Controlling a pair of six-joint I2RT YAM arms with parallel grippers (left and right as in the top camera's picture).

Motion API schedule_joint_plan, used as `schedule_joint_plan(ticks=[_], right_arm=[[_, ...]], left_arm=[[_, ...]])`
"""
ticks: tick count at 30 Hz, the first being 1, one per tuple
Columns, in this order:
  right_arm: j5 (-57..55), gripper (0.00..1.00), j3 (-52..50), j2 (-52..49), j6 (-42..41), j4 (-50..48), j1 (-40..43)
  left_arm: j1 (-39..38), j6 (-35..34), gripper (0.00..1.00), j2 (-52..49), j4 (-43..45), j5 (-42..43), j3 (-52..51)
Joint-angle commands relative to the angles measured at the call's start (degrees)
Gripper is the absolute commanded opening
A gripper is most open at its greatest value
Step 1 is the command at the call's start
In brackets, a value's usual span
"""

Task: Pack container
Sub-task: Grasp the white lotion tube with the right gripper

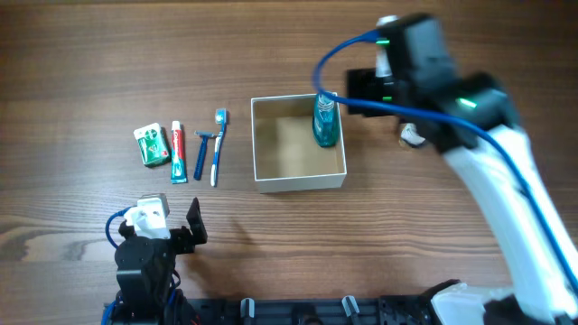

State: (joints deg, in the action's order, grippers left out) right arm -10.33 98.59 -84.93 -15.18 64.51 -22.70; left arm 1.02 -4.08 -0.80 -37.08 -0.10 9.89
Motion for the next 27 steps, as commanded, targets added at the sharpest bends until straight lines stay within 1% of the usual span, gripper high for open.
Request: schedule_joint_plan(ticks=[1, 4, 7, 8, 9, 10, 13, 14, 16, 17, 18, 20, 21, 23, 27], right_arm=[[-4.2, 0.9, -0.1, -0.6, 3.5, 1.6, 7.4], [4.7, 0.89, -1.0, -3.1, 7.2, 1.8, 14.3], [4.7, 0.89, -1.0, -7.5, 7.4, 2.4, 18.8], [6.5, 0.85, -1.0, -9.2, 7.6, 2.6, 20.0], [8.0, 0.79, -1.0, -10.8, 7.7, 3.2, 20.5], [8.1, 0.77, -1.0, -12.1, 7.6, 3.8, 20.7], [8.1, 0.77, -1.0, -17.4, 7.0, 6.7, 20.7], [8.1, 0.71, -1.0, -18.8, 6.4, 7.1, 20.7], [8.1, 0.52, -1.0, -21.4, 5.9, 7.8, 20.7], [8.0, 0.48, -1.0, -21.9, 5.3, 8.0, 20.7], [7.4, 0.41, -1.0, -22.2, 4.2, 8.2, 20.7], [6.2, 0.32, -1.0, -22.2, 2.4, 8.4, 20.7], [6.2, 0.25, -1.0, -22.1, 2.3, 8.4, 20.7], [5.9, 0.04, -1.0, -22.1, 1.6, 8.8, 20.7], [5.9, 0.04, -1.0, -20.4, 1.6, 9.5, 20.7]], left_arm=[[-0.3, 0.9, 1.0, 0.5, -0.2, -0.4, -0.9], [-0.3, 0.9, 1.0, 0.5, -0.2, -0.4, -0.9], [-0.3, 0.9, 1.0, 0.5, -0.2, -0.4, -0.9], [-0.3, 0.9, 1.0, 0.5, -0.2, -0.4, -0.9], [-0.3, 0.9, 1.0, 0.5, -0.2, -0.4, -0.9], [-0.3, 0.9, 1.0, 0.5, -0.2, -0.4, -0.9], [-0.3, 0.9, 1.0, 0.5, -0.2, -0.4, -0.9], [-0.3, 0.9, 1.0, 0.5, -0.2, -0.4, -0.9], [-0.3, 0.9, 1.0, 0.5, -0.2, -0.4, -0.9], [-0.3, 0.9, 1.0, 0.5, -0.2, -0.4, -0.9], [-0.3, 0.9, 1.0, 0.5, -0.2, -0.4, -0.9], [-0.3, 0.9, 1.0, 0.5, -0.2, -0.4, -0.9], [-0.3, 0.9, 1.0, 0.5, -0.2, -0.4, -0.9], [-0.3, 0.9, 1.0, 0.5, -0.2, -0.4, -0.9], [-0.3, 0.9, 1.0, 0.5, -0.2, -0.4, -0.9]])
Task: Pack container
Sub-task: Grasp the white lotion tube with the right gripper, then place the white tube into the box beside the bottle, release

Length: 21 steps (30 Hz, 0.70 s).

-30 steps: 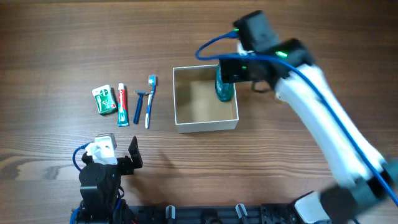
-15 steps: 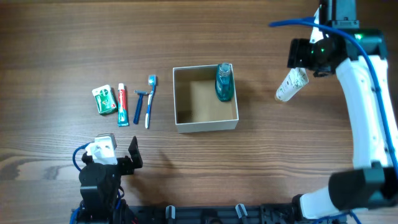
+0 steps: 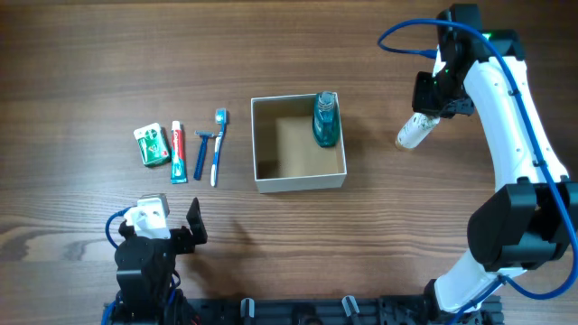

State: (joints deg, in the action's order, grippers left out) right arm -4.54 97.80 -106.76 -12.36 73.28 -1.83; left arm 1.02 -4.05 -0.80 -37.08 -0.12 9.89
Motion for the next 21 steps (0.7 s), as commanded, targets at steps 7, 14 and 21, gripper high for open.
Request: schedule_joint_plan(ticks=[7, 14, 21], right_arm=[[1.6, 0.04, -0.2, 15.8, -3.7, 2.7, -3.1], [4.2, 0.04, -0.2, 28.0, -9.7, 4.4, -19.9], [2.9, 0.04, -0.2, 24.5, -13.3, 2.3, -29.7]], left_arm=[[-0.3, 0.9, 1.0, 0.5, -0.2, -0.4, -0.9], [-0.3, 0.9, 1.0, 0.5, -0.2, -0.4, -0.9], [-0.3, 0.9, 1.0, 0.5, -0.2, -0.4, -0.9]])
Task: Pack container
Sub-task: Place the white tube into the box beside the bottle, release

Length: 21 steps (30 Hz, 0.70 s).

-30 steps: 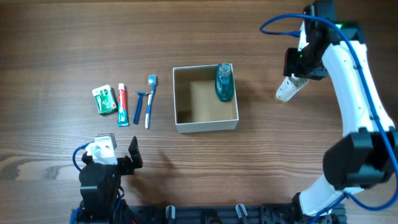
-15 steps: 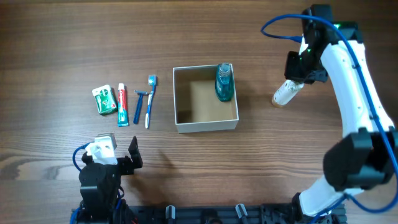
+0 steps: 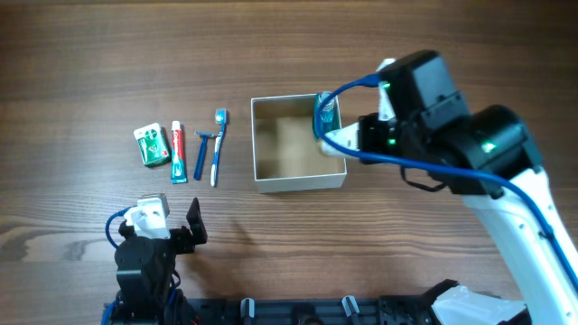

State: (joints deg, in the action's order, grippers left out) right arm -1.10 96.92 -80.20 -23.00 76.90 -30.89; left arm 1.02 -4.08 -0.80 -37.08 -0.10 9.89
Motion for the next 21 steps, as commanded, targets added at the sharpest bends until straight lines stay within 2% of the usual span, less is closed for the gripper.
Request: schedule_joint_plan(ticks=[1, 12, 17, 18, 20, 21], right_arm=[[-0.5, 0.04, 0.7, -3.1, -2.6, -1.8, -0.7], [-2.3, 0.04, 0.7, -19.7, -1.0, -3.4, -0.7], [-5.1, 0.04, 0.7, -23.3, -1.0, -3.6, -0.7], [-5.1, 0.08, 0.7, -23.3, -1.0, -3.6, -0.7], [-5.1, 0.67, 0.7, -23.3, -0.9, -3.8, -0.7], [-5.1, 0.69, 0.7, -23.3, -0.9, -4.0, -0.7]], left_arm=[[-0.3, 0.9, 1.0, 0.5, -0.2, -0.4, -0.9], [-0.3, 0.9, 1.0, 0.5, -0.2, -0.4, -0.9], [-0.3, 0.9, 1.0, 0.5, -0.2, -0.4, -0.9], [-0.3, 0.9, 1.0, 0.5, -0.2, -0.4, -0.9], [-0.3, 0.9, 1.0, 0.5, -0.2, -0.4, -0.9], [-0.3, 0.9, 1.0, 0.5, -0.2, -0.4, -0.9]])
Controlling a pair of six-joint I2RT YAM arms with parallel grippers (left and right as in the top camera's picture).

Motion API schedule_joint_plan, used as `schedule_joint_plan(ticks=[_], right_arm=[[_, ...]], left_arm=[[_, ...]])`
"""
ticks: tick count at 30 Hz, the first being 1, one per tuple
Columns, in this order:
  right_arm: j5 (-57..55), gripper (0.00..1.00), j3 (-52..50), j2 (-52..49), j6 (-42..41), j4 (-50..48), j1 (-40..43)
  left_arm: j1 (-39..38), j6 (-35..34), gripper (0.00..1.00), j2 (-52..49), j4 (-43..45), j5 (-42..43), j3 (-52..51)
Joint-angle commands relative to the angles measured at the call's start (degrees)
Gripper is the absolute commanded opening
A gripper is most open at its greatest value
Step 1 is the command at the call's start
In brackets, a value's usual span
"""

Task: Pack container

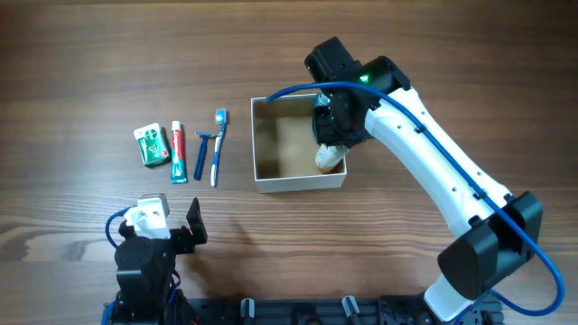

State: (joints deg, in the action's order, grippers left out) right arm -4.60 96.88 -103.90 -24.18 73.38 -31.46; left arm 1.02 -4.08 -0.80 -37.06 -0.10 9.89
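An open white cardboard box (pixel 263 183) stands mid-table. Inside it, along the right wall, a teal bottle (pixel 321 115) shows partly under my right arm. My right gripper (pixel 332 137) reaches into the box from above and is shut on a white bottle (pixel 327 160), which hangs low in the box's front right corner. Left of the box lie a green packet (pixel 152 144), a toothpaste tube (pixel 178 152), a blue razor (pixel 204 152) and a toothbrush (pixel 218 144). My left gripper (pixel 172 226) rests open at the front left, far from all of them.
The right arm (pixel 442 171) stretches from the front right corner diagonally across to the box. The left arm's base (pixel 144 266) sits at the table's front edge. The wooden tabletop (pixel 90 72) runs around everything.
My right gripper has gone from just right of the box, with the white bottle held over its right wall, to above the box's front right corner, where the bottle is now down inside.
At first my right gripper was by the teal bottle in the box, with the white bottle lying on the table to the right. Then it was at that white bottle. Later it held the bottle at the box's right wall, and now inside the box.
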Motion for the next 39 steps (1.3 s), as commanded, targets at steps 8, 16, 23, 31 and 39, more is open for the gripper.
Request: schedule_joint_plan(ticks=[8, 16, 23, 31, 39], right_arm=[[-1.4, 0.73, 1.0, 8.2, -0.2, -1.0, -0.1], [-2.9, 1.0, 1.7, 29.1, -1.6, -2.6, 5.7], [-5.4, 1.0, 1.5, 35.4, -2.2, -1.1, 25.7], [-4.5, 1.0, 0.2, 26.8, -2.7, 0.2, 29.8], [-4.4, 1.0, 0.2, 19.3, -2.8, 0.2, 29.8]], left_arm=[[-0.3, 0.9, 1.0, 0.5, -0.2, -0.4, -0.9], [-0.3, 0.9, 1.0, 0.5, -0.2, -0.4, -0.9], [-0.3, 0.9, 1.0, 0.5, -0.2, -0.4, -0.9], [-0.3, -3.9, 1.0, 0.5, 6.1, 12.5, -0.9], [-0.3, -11.1, 1.0, -0.5, 16.5, 21.4, 2.2]])
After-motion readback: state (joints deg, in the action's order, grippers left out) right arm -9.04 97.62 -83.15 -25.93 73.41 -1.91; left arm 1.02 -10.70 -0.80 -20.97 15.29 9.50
